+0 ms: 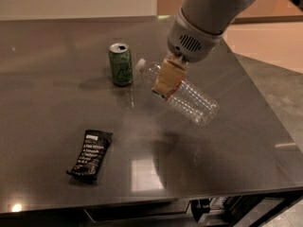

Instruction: Place water bottle upright

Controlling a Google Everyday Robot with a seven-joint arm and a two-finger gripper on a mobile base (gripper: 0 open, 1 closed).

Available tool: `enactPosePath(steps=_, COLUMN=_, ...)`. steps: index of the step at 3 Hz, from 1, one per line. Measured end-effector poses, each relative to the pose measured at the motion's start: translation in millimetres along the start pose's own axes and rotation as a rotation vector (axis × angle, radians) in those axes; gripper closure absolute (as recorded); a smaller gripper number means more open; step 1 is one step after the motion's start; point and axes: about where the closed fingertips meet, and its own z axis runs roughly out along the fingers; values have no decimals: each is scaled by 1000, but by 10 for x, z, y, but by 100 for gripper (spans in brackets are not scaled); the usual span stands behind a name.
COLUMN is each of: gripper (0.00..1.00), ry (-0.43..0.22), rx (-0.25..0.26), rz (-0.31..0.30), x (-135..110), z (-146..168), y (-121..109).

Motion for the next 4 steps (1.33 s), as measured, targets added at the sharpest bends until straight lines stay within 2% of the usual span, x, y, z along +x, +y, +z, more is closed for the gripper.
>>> enactPosePath(steps=2, gripper=100, ry=-277, rx=46, rz=-77, x=-202, z=-261, y=-56)
enactPosePath(steps=4, gripper=100, ry=-561, rx=81, rz=-91, x=-204, z=-408, y=-41)
